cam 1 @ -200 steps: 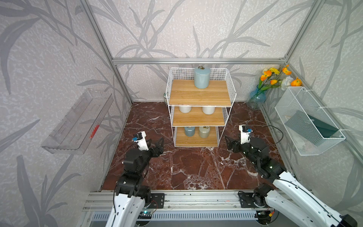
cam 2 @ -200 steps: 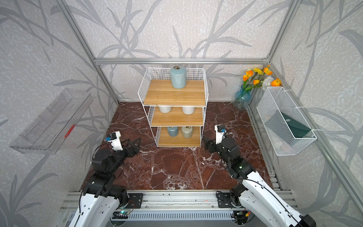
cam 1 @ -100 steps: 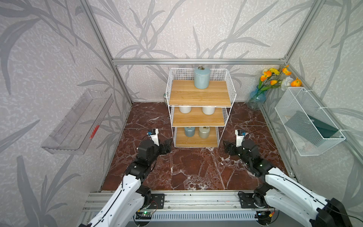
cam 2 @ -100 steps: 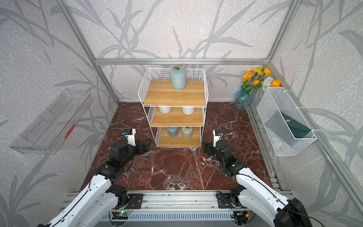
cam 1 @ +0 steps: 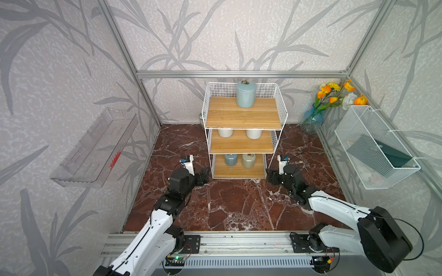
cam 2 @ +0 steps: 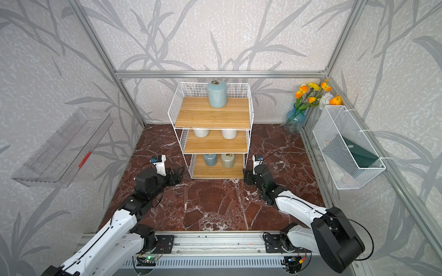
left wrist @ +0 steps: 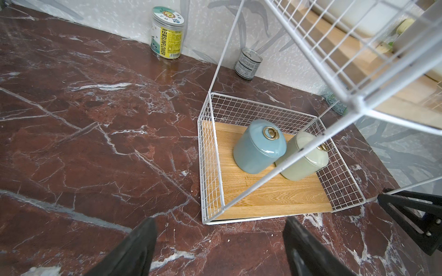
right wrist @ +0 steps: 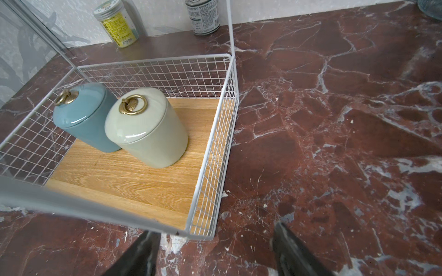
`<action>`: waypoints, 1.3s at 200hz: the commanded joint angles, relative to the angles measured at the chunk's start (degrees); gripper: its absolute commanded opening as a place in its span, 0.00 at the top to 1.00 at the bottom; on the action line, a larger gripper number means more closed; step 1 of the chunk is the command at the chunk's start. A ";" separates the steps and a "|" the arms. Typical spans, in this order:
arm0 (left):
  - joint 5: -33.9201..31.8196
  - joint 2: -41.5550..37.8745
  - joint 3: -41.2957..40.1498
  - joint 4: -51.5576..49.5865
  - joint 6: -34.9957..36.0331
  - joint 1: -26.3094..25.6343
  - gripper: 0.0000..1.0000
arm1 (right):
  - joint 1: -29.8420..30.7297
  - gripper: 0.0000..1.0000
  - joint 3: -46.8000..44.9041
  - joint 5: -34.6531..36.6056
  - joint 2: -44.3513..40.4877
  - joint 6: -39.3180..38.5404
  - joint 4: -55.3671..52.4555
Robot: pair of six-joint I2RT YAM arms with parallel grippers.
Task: Remove the tea canisters from the shelf
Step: Move the shelf to the center of the board.
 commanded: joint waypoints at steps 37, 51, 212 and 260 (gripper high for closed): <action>-1.33 0.01 -0.13 -0.53 0.60 -0.31 0.17 | 0.01 0.40 4.17 1.19 6.76 0.18 6.39; -1.30 0.17 -0.23 -0.58 0.34 -0.30 0.17 | -0.15 0.47 5.03 0.83 8.64 0.62 6.99; -7.57 18.09 0.85 12.50 0.47 -6.54 0.30 | -0.56 0.59 10.08 -0.96 14.91 2.15 9.10; -7.48 24.68 4.68 15.74 3.47 -6.54 0.46 | -0.68 0.59 9.73 -0.25 14.01 1.54 8.29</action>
